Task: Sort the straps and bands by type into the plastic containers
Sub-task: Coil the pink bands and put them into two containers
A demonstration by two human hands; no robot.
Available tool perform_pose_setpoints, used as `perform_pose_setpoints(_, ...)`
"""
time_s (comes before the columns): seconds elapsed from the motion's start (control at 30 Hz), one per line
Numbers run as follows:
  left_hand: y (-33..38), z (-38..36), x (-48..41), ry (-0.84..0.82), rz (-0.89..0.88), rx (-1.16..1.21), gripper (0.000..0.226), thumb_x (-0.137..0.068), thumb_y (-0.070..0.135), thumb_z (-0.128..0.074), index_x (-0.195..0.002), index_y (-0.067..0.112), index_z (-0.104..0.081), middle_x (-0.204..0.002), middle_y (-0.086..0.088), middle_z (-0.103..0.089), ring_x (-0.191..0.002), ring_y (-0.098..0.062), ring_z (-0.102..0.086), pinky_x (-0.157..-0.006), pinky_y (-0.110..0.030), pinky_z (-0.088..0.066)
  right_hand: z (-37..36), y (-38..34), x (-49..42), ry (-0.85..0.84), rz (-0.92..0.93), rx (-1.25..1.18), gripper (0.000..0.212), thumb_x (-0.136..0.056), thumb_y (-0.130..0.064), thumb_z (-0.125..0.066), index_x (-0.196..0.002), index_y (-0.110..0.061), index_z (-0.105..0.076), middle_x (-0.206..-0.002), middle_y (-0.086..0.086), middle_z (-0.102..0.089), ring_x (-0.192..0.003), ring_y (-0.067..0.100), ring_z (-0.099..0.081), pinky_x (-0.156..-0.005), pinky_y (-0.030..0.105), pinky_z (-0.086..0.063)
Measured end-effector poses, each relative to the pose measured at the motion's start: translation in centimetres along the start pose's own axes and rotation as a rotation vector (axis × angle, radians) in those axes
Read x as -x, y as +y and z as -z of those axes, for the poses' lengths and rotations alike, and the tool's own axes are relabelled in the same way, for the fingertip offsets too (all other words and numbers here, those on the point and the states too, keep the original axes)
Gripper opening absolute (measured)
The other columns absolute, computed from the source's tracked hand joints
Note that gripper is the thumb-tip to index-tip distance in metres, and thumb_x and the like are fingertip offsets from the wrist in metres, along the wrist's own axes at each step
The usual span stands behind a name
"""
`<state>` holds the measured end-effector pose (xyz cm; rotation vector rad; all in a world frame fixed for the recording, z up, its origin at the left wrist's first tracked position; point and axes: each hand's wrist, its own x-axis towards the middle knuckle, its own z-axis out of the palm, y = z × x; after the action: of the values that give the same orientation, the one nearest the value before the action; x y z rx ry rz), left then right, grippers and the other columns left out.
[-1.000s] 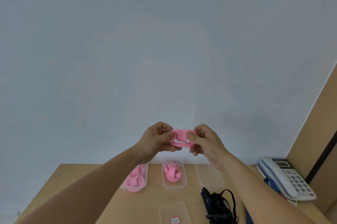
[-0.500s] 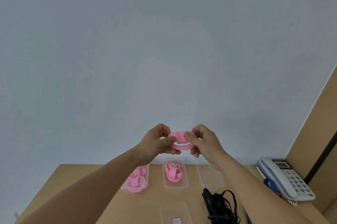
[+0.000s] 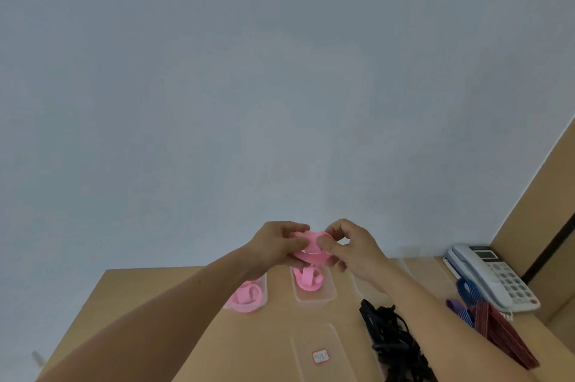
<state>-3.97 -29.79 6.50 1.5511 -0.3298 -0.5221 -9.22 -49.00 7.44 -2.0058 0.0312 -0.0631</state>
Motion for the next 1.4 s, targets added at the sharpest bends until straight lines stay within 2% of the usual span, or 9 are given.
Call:
perform_pose_setpoints(0.17,-3.9,-0.5,-1.9,0.042,0.073,-0.027,0.031,-0.081,-0.001,-0.069,-0.110,0.004,-0.061,-0.094,-0.016,-0.060,-0.087,-0.042,-0.069,-0.087,-0.053,-0.056,-0.9,4.6,-0.9,-0.001,-0.024,0.216,0.016,-0.088,-0.033,-0.069,-0.103,-0.034,-0.064,-0.093,-0.012,-0.070,-0.085,0.001,-0.066,-0.077,0.019,-0.050)
perform_pose_setpoints(0.3,-7.1,-1.3,-5.0,0.083,0.116,-0.084,0.027,-0.084,0.002,-0.066,-0.110,0.006,-0.062,-0.102,-0.016,-0.064,-0.090,-0.042,-0.070,-0.089,-0.050,-0.056,-0.9,7.8,-2.7,-0.092,-0.021,0.292,0.032,-0.087,-0.028,-0.070,-0.118,-0.035,-0.063,-0.098,-0.015,-0.068,-0.087,-0.003,-0.064,-0.074,0.012,-0.048)
perform_pose_setpoints(0.5,-11.3,-1.9,-9.5,0.056,0.227,-0.324,0.031,-0.095,0.012,-0.058,-0.126,0.010,-0.057,-0.099,-0.006,-0.067,-0.073,-0.024,-0.073,-0.081,-0.039,-0.057,-1.0,13.9,-7.6,-0.207,-0.048,0.394,0.016,-0.085,-0.023,-0.066,-0.099,-0.030,-0.069,-0.065,-0.013,-0.060,-0.055,-0.004,-0.053,-0.055,0.012,-0.036)
perform_pose_setpoints(0.6,-13.1,-1.9,-11.3,0.038,0.289,-0.424,0.037,-0.097,0.018,-0.056,-0.133,0.009,-0.055,-0.110,-0.012,-0.067,-0.072,-0.025,-0.073,-0.080,-0.044,-0.059,-1.4,16.2,-9.6,-0.296,-0.060,0.446,0.010,-0.086,-0.021,-0.062,-0.085,-0.030,-0.067,-0.060,-0.012,-0.053,-0.054,0.000,-0.046,-0.056,0.017,-0.035)
perform_pose_setpoints(0.77,-13.8,-2.6,-13.2,-0.086,0.331,-0.784,0.038,-0.101,0.021,-0.048,-0.136,0.006,-0.054,-0.105,-0.010,-0.068,-0.080,-0.026,-0.067,-0.076,-0.036,-0.054,-1.5,18.3,-11.3,-0.442,-0.068,0.562,0.033,-0.087,-0.017,-0.058,-0.064,-0.036,-0.045,-0.056,-0.010,-0.041,-0.051,0.001,-0.037,-0.048,0.017,-0.026)
perform_pose_setpoints(0.87,-14.0,-3.0,-14.2,-0.162,0.313,-0.983,0.037,-0.102,0.025,-0.044,-0.132,0.011,-0.059,-0.103,-0.009,-0.065,-0.065,-0.018,-0.056,-0.065,-0.032,-0.049,-1.4,19.1,-12.0,-0.502,-0.067,0.645,0.021,-0.089,-0.021,-0.057,-0.075,-0.036,-0.055,-0.064,-0.010,-0.049,-0.060,0.007,-0.047,-0.051,0.020,-0.032)
perform_pose_setpoints(1.0,-14.9,-3.1,-14.7,-0.233,0.245,-1.284,0.036,-0.101,0.038,-0.040,-0.115,0.020,-0.068,-0.104,-0.009,-0.064,-0.087,-0.024,-0.056,-0.068,-0.031,-0.041,-1.5,19.8,-12.2,-0.509,-0.002,0.766,0.025,-0.091,-0.033,-0.054,-0.115,-0.030,-0.062,-0.095,-0.004,-0.066,-0.082,0.018,-0.059,-0.066,0.029,-0.045)
perform_pose_setpoints(1.17,-16.0,-3.1,-14.9,-0.206,0.160,-1.413,0.031,-0.097,0.039,-0.046,-0.111,0.021,-0.066,-0.107,-0.008,-0.063,-0.098,-0.030,-0.061,-0.069,-0.032,-0.042,-2.3,21.6,-11.6,-0.449,0.121,0.854,0.040,-0.087,-0.066,-0.051,-0.107,-0.034,-0.063,-0.087,-0.008,-0.068,-0.077,0.017,-0.063,-0.065,0.029,-0.049)
perform_pose_setpoints(1.4,-17.2,-3.1,-15.3,-0.153,0.100,-1.495,0.025,-0.100,0.034,-0.045,-0.102,0.018,-0.064,-0.095,-0.007,-0.066,-0.087,-0.029,-0.064,-0.063,-0.035,-0.044,-2.9,23.5,-11.1,-0.326,0.335,0.940,0.034,-0.092,-0.055,-0.050,-0.114,-0.033,-0.063,-0.111,-0.007,-0.062,-0.087,0.019,-0.062,-0.063,0.025,-0.043)
